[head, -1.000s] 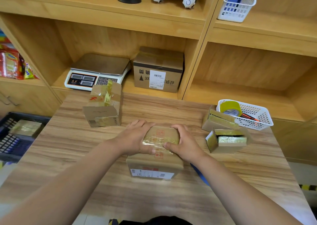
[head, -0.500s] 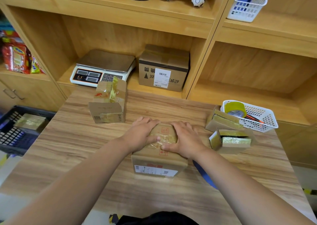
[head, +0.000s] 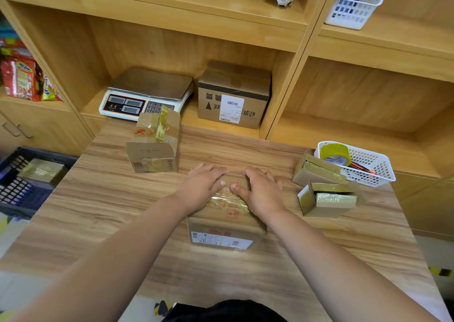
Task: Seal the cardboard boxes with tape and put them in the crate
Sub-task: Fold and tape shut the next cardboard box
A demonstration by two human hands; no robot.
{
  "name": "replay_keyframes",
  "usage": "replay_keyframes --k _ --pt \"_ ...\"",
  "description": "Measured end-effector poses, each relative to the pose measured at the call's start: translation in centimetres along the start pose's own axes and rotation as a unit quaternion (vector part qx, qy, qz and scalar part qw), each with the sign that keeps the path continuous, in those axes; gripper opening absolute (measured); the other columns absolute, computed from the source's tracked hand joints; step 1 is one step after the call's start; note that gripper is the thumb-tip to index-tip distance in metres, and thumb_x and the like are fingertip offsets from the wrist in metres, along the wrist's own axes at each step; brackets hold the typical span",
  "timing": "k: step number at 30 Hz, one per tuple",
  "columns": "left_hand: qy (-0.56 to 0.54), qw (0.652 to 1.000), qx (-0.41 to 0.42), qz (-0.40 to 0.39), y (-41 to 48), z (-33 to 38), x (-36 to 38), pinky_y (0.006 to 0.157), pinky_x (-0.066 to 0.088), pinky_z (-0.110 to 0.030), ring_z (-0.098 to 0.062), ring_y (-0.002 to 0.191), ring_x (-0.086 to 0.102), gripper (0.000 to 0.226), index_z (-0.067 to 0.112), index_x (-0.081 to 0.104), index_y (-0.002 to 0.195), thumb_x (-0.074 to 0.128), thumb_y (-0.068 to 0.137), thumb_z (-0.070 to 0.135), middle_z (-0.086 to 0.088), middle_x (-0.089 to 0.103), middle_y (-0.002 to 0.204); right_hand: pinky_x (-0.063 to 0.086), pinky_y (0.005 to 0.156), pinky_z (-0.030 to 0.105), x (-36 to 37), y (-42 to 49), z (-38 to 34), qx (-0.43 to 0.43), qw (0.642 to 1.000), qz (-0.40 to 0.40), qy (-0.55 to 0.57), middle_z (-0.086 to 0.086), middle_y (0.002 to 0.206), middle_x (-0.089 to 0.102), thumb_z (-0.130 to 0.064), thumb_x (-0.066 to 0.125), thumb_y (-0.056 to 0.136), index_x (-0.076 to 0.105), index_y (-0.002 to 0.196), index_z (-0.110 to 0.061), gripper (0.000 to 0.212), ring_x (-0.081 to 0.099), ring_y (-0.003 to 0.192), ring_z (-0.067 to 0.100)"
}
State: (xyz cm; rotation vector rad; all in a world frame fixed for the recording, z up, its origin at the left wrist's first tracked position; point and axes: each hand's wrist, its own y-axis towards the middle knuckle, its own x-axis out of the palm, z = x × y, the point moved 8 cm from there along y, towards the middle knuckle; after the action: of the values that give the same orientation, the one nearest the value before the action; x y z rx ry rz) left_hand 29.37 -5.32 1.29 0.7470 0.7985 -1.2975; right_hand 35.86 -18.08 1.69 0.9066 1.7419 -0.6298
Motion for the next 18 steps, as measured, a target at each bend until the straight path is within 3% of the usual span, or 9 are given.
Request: replay_keyframes --k 3,6,9,13,18 --pt "0.003 1.0 -0.001 0.003 -0.1 0.1 0.0 0.098 0.032 -0.035 -0.02 0.111 0.039 0.041 0.019 0.045 0.139 0.044 0.099 0.03 -0.004 0.053 0.121 0.021 0.099 0.042 0.0 -0.2 -0.8 -0.041 0.996 -0.017 -0.074 -0.004 0.12 0.056 -0.069 0.042 0.083 0.049 0.115 -0.027 0.053 0.041 0.114 0.022" --pt "-0.003 1.0 -0.002 0.008 -0.2 0.0 -0.1 0.099 0.031 -0.036 -0.021 0.111 0.039 0.04 0.019 0.046 0.138 0.045 0.099 0.028 -0.005 0.053 0.121 0.002 0.115 0.046 0.6 -0.7 -2.0 -0.073 0.992 -0.05 -0.085 -0.002 0.127 0.05 -0.077 0.042 0.074 0.042 0.129 -0.023 0.078 0.036 0.125 0.021" --pt "-0.029 0.999 -0.002 0.022 -0.3 0.0 -0.2 0.099 0.029 -0.031 -0.019 0.111 0.038 0.039 0.018 0.049 0.136 0.048 0.098 0.027 -0.005 0.053 0.12 -0.004 0.116 0.046 0.8 -1.0 -2.6 -0.07 0.993 -0.042 -0.089 -0.002 0.125 0.048 -0.083 0.038 0.068 0.041 0.13 -0.02 0.088 0.035 0.126 0.02" --pt "-0.145 0.984 -0.065 0.082 -1.1 -1.2 -0.6 0.096 0.019 -0.016 -0.012 0.116 0.032 0.039 0.018 0.053 0.131 0.058 0.093 0.023 0.004 0.046 0.117 0.003 0.116 0.046 0.8 -0.8 -2.5 -0.05 0.994 -0.041 -0.087 0.0 0.124 0.049 -0.085 0.026 0.067 0.043 0.127 -0.019 0.09 0.036 0.124 0.023" --pt "-0.205 0.97 -0.121 0.05 -1.8 -2.9 -0.2 0.101 0.022 -0.021 -0.011 0.125 0.03 0.06 0.017 0.037 0.142 0.065 0.088 0.024 0.001 0.04 0.133 0.016 0.112 0.045 1.1 -0.5 -2.3 -0.041 0.995 -0.043 -0.076 0.001 0.125 0.05 -0.08 0.027 0.076 0.043 0.126 -0.02 0.08 0.039 0.12 0.024"
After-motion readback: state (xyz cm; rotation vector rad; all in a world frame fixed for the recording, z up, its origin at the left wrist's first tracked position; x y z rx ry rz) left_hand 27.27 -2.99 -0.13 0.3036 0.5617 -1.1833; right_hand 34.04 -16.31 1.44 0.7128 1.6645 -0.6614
